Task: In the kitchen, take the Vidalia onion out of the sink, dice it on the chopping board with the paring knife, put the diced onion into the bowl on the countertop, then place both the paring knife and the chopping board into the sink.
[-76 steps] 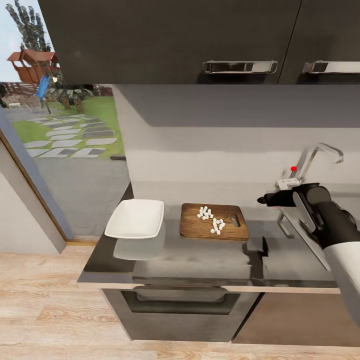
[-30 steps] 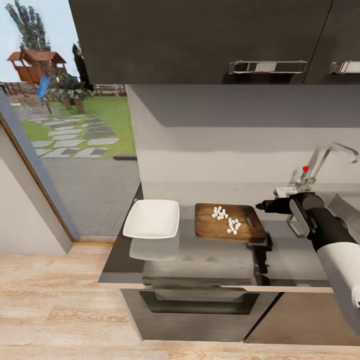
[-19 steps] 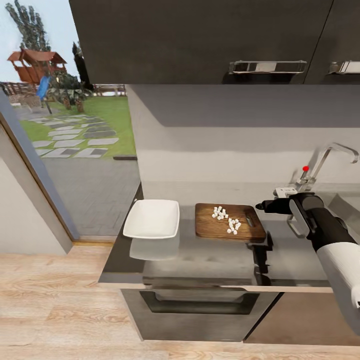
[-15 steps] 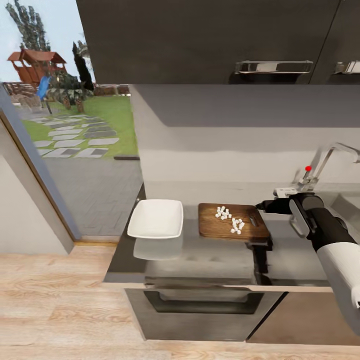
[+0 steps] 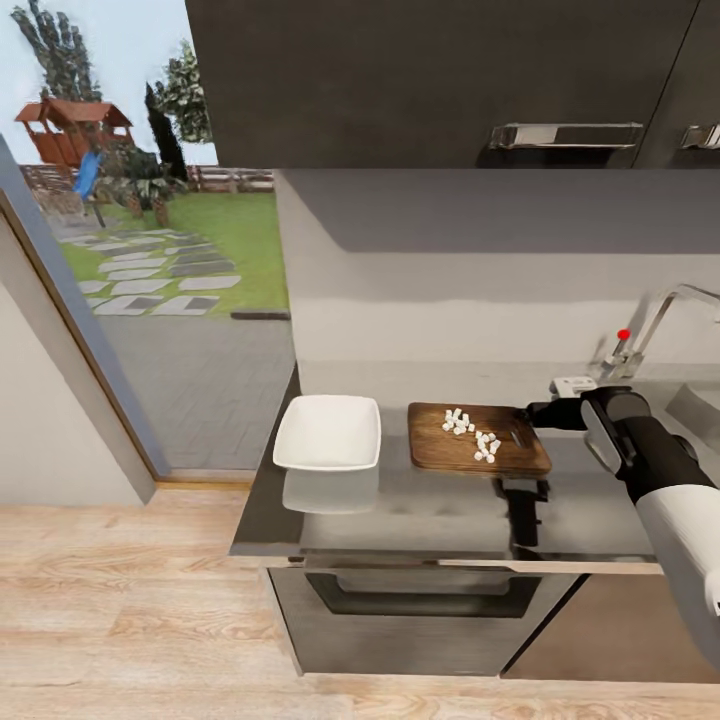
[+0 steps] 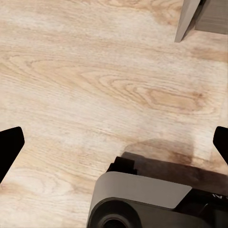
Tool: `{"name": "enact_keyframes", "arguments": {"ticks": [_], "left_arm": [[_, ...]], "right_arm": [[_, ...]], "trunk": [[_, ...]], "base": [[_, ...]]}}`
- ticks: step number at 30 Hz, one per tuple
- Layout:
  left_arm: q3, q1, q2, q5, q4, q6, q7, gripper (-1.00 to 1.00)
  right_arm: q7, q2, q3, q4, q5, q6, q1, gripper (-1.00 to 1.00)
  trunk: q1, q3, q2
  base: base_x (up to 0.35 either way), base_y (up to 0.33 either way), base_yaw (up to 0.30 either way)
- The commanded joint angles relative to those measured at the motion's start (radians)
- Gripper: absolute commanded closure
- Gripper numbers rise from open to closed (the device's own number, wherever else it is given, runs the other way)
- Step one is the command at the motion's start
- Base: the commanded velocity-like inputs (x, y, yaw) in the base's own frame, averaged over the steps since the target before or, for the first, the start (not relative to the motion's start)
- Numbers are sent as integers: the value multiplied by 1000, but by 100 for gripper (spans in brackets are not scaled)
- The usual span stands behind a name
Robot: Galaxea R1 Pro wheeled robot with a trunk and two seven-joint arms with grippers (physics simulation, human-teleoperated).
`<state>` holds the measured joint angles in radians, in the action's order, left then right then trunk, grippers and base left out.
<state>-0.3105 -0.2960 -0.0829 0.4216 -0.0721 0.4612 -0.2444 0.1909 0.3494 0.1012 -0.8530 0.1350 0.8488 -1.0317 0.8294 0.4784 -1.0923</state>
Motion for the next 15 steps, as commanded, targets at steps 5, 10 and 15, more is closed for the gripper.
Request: {"name": "enact_keyframes", "arguments": {"ticks": [5, 10, 15], "left_arm": [[-8, -2, -1, 5, -3, 5, -3, -100], [-8, -2, -1, 5, -4, 5, -3, -100], [-9, -2, 0, 5, -4, 5, -3, -100]], "right_arm": [[-5, 5, 1, 0, 9, 4, -1, -100], [-5, 19, 0, 0, 9, 4, -1, -100], [-8, 20, 0, 7, 9, 4, -1, -100]], "trunk": [[0, 1, -1], [0, 1, -1], [0, 2, -1]], "base": [[0, 0, 0], [0, 0, 0], [0, 0, 0]]}}
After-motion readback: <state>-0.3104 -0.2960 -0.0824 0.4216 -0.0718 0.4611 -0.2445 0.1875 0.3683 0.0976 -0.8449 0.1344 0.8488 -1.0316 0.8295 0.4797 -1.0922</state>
